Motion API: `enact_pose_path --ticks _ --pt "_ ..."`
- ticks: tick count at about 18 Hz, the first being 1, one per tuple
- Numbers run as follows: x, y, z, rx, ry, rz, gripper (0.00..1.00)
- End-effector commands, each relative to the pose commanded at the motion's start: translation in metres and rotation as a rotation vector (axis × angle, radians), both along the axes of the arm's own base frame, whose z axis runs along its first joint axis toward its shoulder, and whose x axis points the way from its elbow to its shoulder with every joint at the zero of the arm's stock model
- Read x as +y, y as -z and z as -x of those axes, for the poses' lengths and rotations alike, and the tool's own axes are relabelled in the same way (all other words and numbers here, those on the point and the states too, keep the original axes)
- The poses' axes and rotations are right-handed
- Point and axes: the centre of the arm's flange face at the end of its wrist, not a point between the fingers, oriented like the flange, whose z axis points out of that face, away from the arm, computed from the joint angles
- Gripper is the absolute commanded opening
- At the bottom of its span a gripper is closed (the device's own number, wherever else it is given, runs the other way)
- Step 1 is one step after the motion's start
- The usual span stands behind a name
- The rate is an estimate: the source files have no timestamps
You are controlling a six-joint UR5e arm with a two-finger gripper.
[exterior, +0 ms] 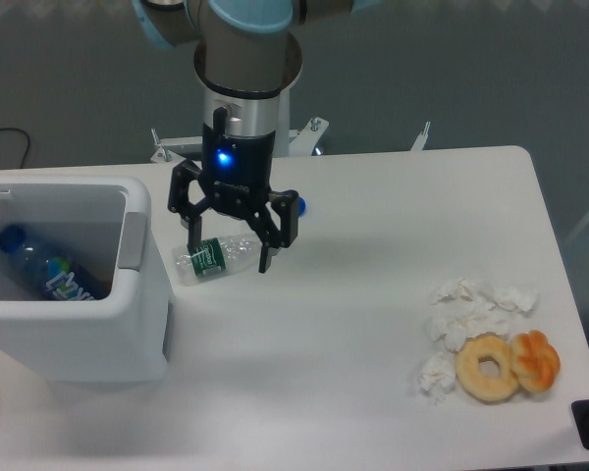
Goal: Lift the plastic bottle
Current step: 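Open the gripper and move it off the bottle body toward its neck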
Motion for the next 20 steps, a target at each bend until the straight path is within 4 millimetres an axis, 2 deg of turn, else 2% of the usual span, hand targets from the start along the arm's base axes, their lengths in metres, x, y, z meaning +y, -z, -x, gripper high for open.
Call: enact_pose_path --ticks 6,10,13,16,20 --pt "0.002 -0.001 -0.004 0.02 0.035 0.006 1.0" --pt "0.009 0.022 -0.002 -0.012 0.04 0.027 1.0" --pt "0.009 0.03 -0.003 -0.02 0.042 0.038 1.0" --pt "0.006 0.045 -0.006 -0.037 0.053 0.062 1.0" --pt "0.009 0.071 -0.003 -0.003 0.173 0.115 1.0"
